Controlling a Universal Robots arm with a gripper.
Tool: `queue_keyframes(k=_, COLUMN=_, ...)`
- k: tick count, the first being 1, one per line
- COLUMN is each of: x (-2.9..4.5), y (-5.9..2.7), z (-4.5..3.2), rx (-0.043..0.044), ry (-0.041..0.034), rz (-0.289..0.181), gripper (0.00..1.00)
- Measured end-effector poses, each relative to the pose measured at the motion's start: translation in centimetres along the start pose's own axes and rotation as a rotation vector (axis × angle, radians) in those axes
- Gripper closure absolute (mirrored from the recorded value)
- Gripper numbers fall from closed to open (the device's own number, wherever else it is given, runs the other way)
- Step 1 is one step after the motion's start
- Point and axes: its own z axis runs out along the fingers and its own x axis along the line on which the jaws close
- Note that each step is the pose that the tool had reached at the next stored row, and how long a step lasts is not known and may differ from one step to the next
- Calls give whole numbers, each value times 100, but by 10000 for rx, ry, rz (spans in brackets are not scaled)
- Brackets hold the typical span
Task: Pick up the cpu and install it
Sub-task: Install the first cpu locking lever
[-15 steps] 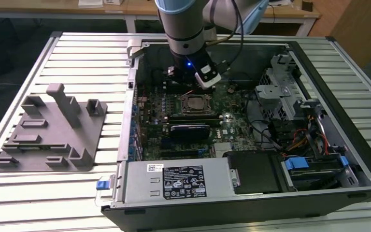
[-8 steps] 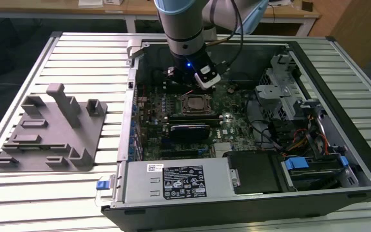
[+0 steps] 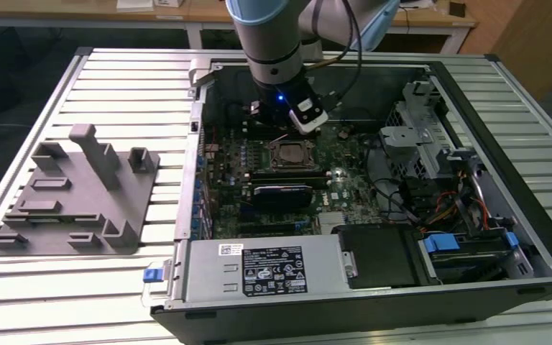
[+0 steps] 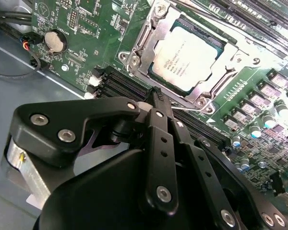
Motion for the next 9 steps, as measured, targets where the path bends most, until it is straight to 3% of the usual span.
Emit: queue_keyframes(k=9, x=48, y=16, z=22, rx=13, ry=-40, rz=74, gripper=89)
